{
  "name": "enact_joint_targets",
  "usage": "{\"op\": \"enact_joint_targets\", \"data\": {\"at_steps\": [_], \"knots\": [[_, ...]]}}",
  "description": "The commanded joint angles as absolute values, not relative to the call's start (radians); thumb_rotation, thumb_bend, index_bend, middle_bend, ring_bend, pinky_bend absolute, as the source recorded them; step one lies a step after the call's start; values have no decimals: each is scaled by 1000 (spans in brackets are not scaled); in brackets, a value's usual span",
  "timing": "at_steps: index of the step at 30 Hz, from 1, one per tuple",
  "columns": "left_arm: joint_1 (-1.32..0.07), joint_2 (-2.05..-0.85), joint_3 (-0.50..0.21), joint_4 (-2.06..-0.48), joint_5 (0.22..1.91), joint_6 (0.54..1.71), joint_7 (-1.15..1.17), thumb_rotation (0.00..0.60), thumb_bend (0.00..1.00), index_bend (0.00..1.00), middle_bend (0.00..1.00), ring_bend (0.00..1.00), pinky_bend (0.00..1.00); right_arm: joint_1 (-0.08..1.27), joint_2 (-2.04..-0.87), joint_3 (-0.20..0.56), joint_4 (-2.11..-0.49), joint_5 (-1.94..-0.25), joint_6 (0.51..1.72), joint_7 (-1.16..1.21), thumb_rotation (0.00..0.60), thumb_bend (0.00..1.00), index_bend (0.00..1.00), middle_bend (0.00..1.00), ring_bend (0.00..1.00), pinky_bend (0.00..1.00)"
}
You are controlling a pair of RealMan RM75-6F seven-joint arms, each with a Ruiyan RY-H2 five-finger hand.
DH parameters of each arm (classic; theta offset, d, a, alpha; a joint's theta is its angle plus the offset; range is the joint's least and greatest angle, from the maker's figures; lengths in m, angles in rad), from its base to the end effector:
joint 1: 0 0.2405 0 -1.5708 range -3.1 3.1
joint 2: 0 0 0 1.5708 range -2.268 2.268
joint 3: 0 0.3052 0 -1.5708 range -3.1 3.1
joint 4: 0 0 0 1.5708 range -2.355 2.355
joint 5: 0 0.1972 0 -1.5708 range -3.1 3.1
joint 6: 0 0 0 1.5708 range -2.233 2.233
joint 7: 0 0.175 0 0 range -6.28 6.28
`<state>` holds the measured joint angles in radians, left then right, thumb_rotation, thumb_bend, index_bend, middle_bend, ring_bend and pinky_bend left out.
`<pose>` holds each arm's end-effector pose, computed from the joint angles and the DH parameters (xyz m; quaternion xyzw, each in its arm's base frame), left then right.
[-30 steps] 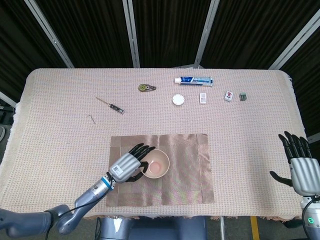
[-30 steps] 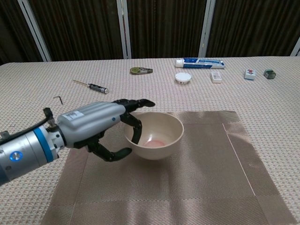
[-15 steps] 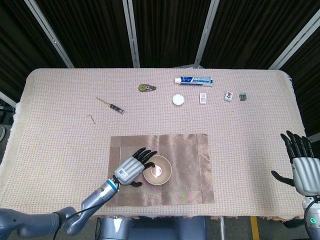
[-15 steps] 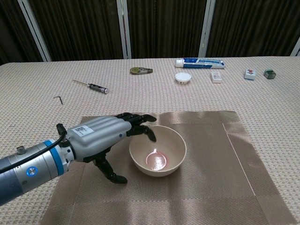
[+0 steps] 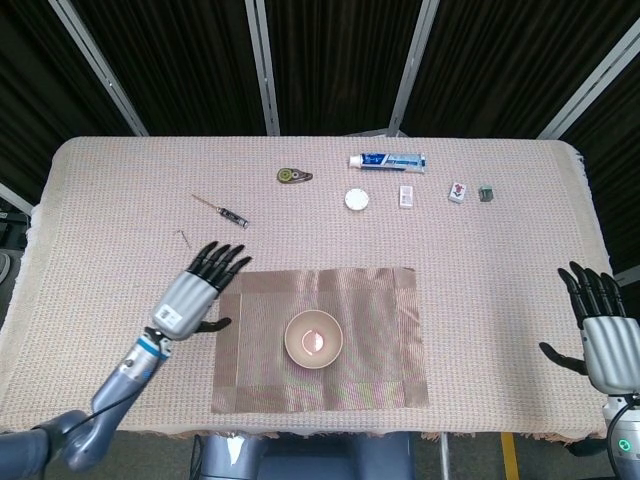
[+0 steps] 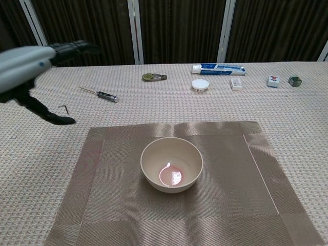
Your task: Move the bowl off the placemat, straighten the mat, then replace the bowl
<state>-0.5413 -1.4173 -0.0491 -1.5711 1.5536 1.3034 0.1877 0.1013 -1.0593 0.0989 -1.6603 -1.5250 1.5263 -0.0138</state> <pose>-0.1987 0.3300 0.0555 -0.7261 -0.2802 -0.4754 0.4102 -0.3271 -0.2283 0.2221 0.5921 -0.3425 0.4203 0.5962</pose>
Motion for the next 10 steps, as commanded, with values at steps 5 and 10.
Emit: {"op": "enact_joint_targets", "data": {"at_steps": [5, 10], "knots": [[-338, -1231, 8, -1675, 1489, 1490, 204, 600, 0, 0, 0, 0, 0, 98, -1054, 95, -1672, -1532, 1531, -41, 600, 0, 0, 0, 0, 0], [-252, -1179, 53, -1683, 1490, 1553, 193, 600, 0, 0, 0, 0, 0, 96, -1047, 96, -1679, -1519, 1524, -53, 600, 0, 0, 0, 0, 0]]}}
